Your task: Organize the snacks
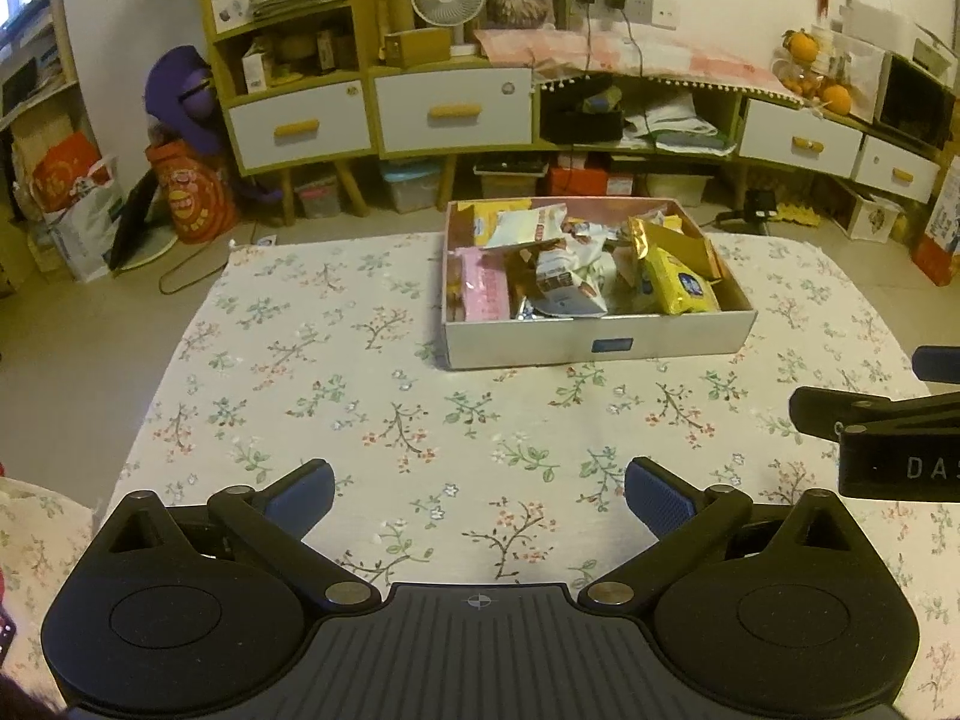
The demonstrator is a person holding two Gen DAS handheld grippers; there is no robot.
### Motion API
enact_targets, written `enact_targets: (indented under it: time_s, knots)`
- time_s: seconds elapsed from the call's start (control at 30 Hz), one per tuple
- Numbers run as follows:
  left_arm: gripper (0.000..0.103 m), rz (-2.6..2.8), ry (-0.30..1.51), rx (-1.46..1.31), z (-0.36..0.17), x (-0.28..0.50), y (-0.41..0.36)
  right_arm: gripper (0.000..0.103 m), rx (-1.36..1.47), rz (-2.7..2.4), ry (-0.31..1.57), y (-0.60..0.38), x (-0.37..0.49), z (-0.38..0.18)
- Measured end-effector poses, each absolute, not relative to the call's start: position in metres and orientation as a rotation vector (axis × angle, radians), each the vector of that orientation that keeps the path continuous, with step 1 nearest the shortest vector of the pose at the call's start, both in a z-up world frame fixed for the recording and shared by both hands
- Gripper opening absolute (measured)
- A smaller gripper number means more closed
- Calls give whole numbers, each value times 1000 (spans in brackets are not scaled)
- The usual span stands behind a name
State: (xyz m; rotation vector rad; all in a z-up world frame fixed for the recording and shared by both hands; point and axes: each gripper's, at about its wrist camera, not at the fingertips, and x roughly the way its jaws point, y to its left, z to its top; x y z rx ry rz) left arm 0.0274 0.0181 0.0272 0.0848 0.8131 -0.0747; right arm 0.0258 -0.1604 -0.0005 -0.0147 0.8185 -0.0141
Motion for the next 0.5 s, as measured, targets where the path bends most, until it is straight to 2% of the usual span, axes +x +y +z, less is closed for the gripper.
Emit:
enact_targets:
  time_s: [0.5]
  knots:
    - [103, -86, 825, 99, 25, 28, 15, 102, -19, -14, 832, -161, 27, -1]
